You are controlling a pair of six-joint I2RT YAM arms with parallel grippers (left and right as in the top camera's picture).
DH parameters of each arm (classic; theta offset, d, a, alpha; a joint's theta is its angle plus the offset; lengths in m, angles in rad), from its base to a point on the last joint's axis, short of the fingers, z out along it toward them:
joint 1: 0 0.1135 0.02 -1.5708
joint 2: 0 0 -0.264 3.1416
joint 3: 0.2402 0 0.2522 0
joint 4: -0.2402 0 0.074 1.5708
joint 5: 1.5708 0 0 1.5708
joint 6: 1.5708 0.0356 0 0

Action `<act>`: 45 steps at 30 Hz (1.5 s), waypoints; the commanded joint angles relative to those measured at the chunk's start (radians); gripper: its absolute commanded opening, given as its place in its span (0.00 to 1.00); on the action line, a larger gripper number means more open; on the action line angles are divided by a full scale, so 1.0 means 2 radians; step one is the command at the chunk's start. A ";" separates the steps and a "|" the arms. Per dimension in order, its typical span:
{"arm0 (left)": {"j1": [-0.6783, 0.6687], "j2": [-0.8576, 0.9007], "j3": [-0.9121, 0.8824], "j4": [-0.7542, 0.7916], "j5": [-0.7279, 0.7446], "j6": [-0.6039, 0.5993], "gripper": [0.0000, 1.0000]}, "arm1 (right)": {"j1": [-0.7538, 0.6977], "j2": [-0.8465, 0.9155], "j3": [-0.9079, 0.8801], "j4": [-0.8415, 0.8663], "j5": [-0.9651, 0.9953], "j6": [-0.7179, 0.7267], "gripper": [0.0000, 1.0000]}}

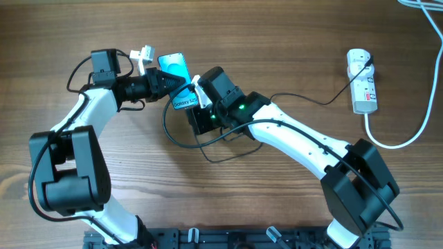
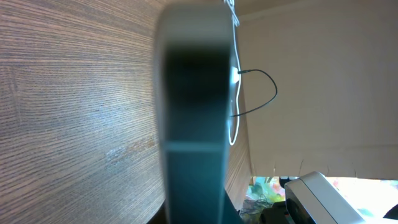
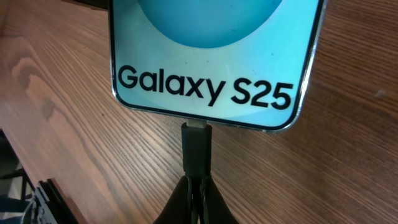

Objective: Plug charger to phone and switch on socket
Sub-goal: 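Push the USB-C plug into the phone's bottom port with right gripper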

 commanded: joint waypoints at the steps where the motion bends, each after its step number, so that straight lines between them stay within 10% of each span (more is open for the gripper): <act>1: 0.001 -0.013 0.003 0.000 0.016 0.000 0.04 | -0.010 0.007 -0.001 0.011 -0.003 0.005 0.04; 36: 0.001 -0.013 0.003 -0.001 0.016 -0.001 0.04 | -0.024 0.007 -0.001 0.154 0.007 0.014 0.05; 41: 0.001 -0.013 0.003 0.000 0.016 0.000 0.04 | -0.024 0.007 -0.001 0.126 -0.010 0.013 0.47; 45: 0.001 -0.013 0.003 0.000 0.016 -0.001 0.04 | -0.025 -0.013 -0.001 0.047 -0.030 0.009 0.63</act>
